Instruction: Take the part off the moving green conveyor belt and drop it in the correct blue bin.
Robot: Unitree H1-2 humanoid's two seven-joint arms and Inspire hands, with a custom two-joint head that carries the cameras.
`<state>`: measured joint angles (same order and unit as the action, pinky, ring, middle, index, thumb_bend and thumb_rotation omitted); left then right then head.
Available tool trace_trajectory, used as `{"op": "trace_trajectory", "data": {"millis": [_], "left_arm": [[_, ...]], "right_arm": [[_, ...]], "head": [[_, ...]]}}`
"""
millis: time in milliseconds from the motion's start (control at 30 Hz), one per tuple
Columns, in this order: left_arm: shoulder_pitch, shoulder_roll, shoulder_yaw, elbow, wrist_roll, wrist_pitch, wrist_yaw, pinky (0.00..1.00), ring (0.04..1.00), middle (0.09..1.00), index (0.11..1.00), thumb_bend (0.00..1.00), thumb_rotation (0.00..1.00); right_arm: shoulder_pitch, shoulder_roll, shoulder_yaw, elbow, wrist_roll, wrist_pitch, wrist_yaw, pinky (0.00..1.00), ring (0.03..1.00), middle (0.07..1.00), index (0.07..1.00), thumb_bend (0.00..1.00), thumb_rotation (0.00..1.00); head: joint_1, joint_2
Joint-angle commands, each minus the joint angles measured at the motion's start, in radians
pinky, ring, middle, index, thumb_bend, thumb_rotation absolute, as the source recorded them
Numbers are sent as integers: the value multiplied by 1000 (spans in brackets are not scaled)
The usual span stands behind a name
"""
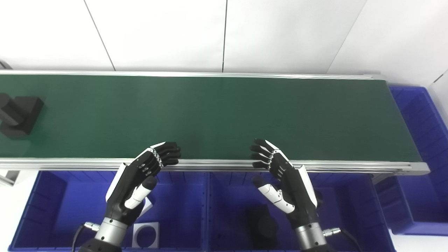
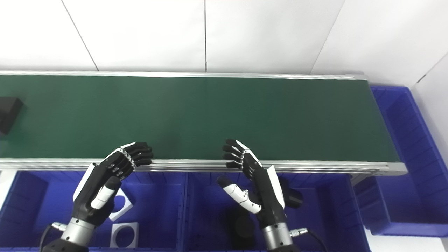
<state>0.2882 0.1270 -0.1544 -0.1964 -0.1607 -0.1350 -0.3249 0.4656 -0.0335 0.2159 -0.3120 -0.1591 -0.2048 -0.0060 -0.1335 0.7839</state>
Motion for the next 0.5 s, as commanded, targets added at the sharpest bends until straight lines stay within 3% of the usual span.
{"op": "trace_trajectory", "data": {"millis": [0, 367, 467], "left_arm": [[-8, 1, -6, -16, 6, -40, 0, 734, 751, 764, 759, 837, 752], [-11, 10, -16, 3, 9, -46, -7, 737, 752, 763, 762, 837, 757], [-12, 9, -19, 10, 5, -49, -10, 736, 752, 763, 761, 836, 751]], "right_arm": [[0, 3, -1, -15, 2, -36, 4, 701, 766, 808, 848, 645, 658], [-4, -3, -5, 16, 5, -67, 0, 696, 763, 807, 849, 628, 645], [-5, -5, -7, 31, 9, -78, 0, 695, 763, 809, 850, 630, 643]], "head": [[4, -6], [61, -50], [97, -82]]}}
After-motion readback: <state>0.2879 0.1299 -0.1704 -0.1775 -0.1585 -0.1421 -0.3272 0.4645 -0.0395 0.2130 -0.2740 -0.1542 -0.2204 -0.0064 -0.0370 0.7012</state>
